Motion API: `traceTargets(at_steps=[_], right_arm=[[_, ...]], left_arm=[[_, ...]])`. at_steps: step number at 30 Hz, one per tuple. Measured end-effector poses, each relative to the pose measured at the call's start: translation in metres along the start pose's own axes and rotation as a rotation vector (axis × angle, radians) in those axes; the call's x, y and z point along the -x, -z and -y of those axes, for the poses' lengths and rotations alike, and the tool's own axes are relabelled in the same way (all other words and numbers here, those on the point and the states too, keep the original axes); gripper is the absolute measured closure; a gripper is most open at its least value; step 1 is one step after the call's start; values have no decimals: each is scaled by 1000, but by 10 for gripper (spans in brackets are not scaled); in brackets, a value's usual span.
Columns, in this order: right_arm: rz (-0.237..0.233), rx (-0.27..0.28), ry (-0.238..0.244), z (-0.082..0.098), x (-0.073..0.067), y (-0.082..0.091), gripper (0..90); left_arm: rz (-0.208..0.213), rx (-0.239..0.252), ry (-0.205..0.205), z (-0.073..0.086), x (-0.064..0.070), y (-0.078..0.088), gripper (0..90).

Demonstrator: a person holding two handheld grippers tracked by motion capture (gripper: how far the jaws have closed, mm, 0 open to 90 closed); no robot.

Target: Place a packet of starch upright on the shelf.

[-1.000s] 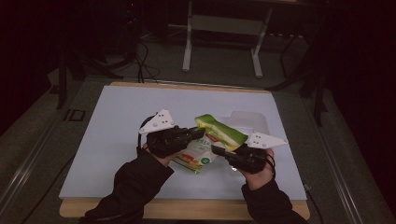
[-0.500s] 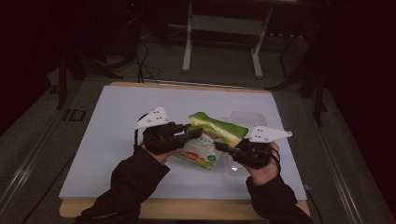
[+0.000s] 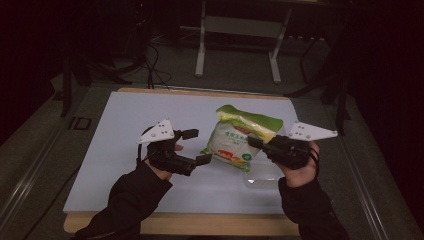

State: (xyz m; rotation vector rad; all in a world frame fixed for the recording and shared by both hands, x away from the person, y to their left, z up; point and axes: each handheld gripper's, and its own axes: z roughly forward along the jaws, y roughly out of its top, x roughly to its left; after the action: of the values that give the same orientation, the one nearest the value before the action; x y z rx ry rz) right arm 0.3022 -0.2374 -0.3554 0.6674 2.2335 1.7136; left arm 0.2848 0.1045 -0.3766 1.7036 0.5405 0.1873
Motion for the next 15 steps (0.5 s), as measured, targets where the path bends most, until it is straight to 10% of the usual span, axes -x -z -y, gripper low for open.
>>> traceTargets(at_steps=[15], right_arm=[[107, 15, -22, -6, 45, 52, 839]], left_arm=[[-134, -153, 5, 50, -11, 17, 2]])
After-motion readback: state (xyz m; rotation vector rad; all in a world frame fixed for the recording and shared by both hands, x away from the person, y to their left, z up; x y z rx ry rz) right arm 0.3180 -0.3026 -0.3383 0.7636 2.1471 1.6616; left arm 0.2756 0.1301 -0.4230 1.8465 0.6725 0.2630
